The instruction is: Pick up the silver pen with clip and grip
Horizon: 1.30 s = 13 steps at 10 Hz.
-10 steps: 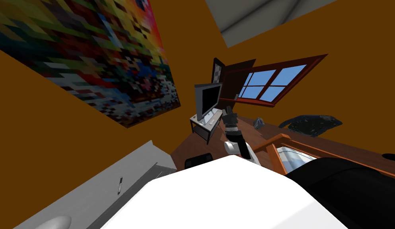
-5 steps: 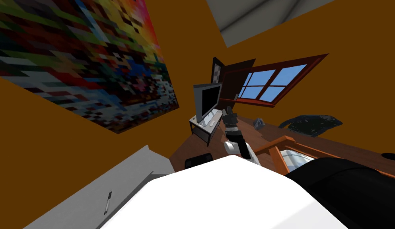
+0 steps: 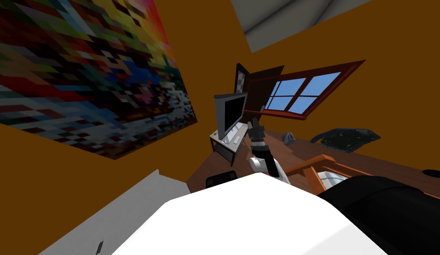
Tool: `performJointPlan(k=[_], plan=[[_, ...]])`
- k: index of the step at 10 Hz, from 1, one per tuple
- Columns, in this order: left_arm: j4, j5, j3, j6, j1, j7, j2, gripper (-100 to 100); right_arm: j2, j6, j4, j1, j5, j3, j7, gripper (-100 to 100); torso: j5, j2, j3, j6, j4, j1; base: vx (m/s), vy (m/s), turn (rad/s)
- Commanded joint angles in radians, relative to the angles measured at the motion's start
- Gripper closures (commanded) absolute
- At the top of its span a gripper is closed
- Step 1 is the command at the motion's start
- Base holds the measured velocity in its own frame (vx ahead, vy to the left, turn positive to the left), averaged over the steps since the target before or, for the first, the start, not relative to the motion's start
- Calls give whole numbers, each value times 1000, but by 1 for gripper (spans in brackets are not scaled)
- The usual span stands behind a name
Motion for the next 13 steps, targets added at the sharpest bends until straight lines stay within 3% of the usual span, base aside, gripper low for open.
performJointPlan(k=[1, 3, 4, 7, 8, 9, 10, 11, 12, 13], plan=[[50, -26, 15, 7, -26, 6, 7, -100, 0, 0, 0, 0, 0, 0, 0, 0, 0, 0, 0, 0, 0, 0, 222, 1, -51], [105, -50, 32, 10, -54, 10, 6, -100, 0, 0, 0, 0, 0, 0, 0, 0, 0, -5, -3, 0, -1, 1, 212, -2, -54], [86, -50, 32, 10, -54, 10, 6, -100, 0, 0, 0, 0, 0, 0, 0, 0, 0, -4, -3, 0, -1, 1, 132, 31, -6], [115, -51, 31, 4, -64, 8, 4, -100, 0, 0, 0, 0, 0, 0, 0, 0, 1, 9, 5, -1, 2, 3, 3, 22, -2], [120, -51, 31, 0, -66, 6, 4, 0, 0, 0, 0, 0, 0, 0, 0, 0, 1, 10, 6, -1, 2, 2, 0, 0, 0], [87, -6, 4, 37, -57, 11, 11, -100, 0, 0, 0, 0, 0, 0, 0, 0, 0, 10, 6, -1, 2, 2, -57, 6, -158], [55, 24, -23, 69, -47, 16, 18, -100, 0, 0, 0, -1, 0, 0, 0, 0, 0, 13, 7, 0, 3, 2, -137, 22, -275], [55, 39, -23, 72, -47, 16, 18, -100, 0, 0, 0, -1, 0, 0, 0, 0, 1, 17, 10, 0, 3, 3, -116, 15, -118], [22, 77, -50, 108, -38, 21, 26, -100, 0, 0, 0, -1, 0, 0, 0, 0, 1, 18, 10, -1, 4, 2, -108, -2, -173], [22, 84, -50, 108, -38, 21, 26, -100, 0, 0, 0, -1, 0, 0, 0, 0, 0, 18, 10, 0, 4, 2, -79, -3, -78]])
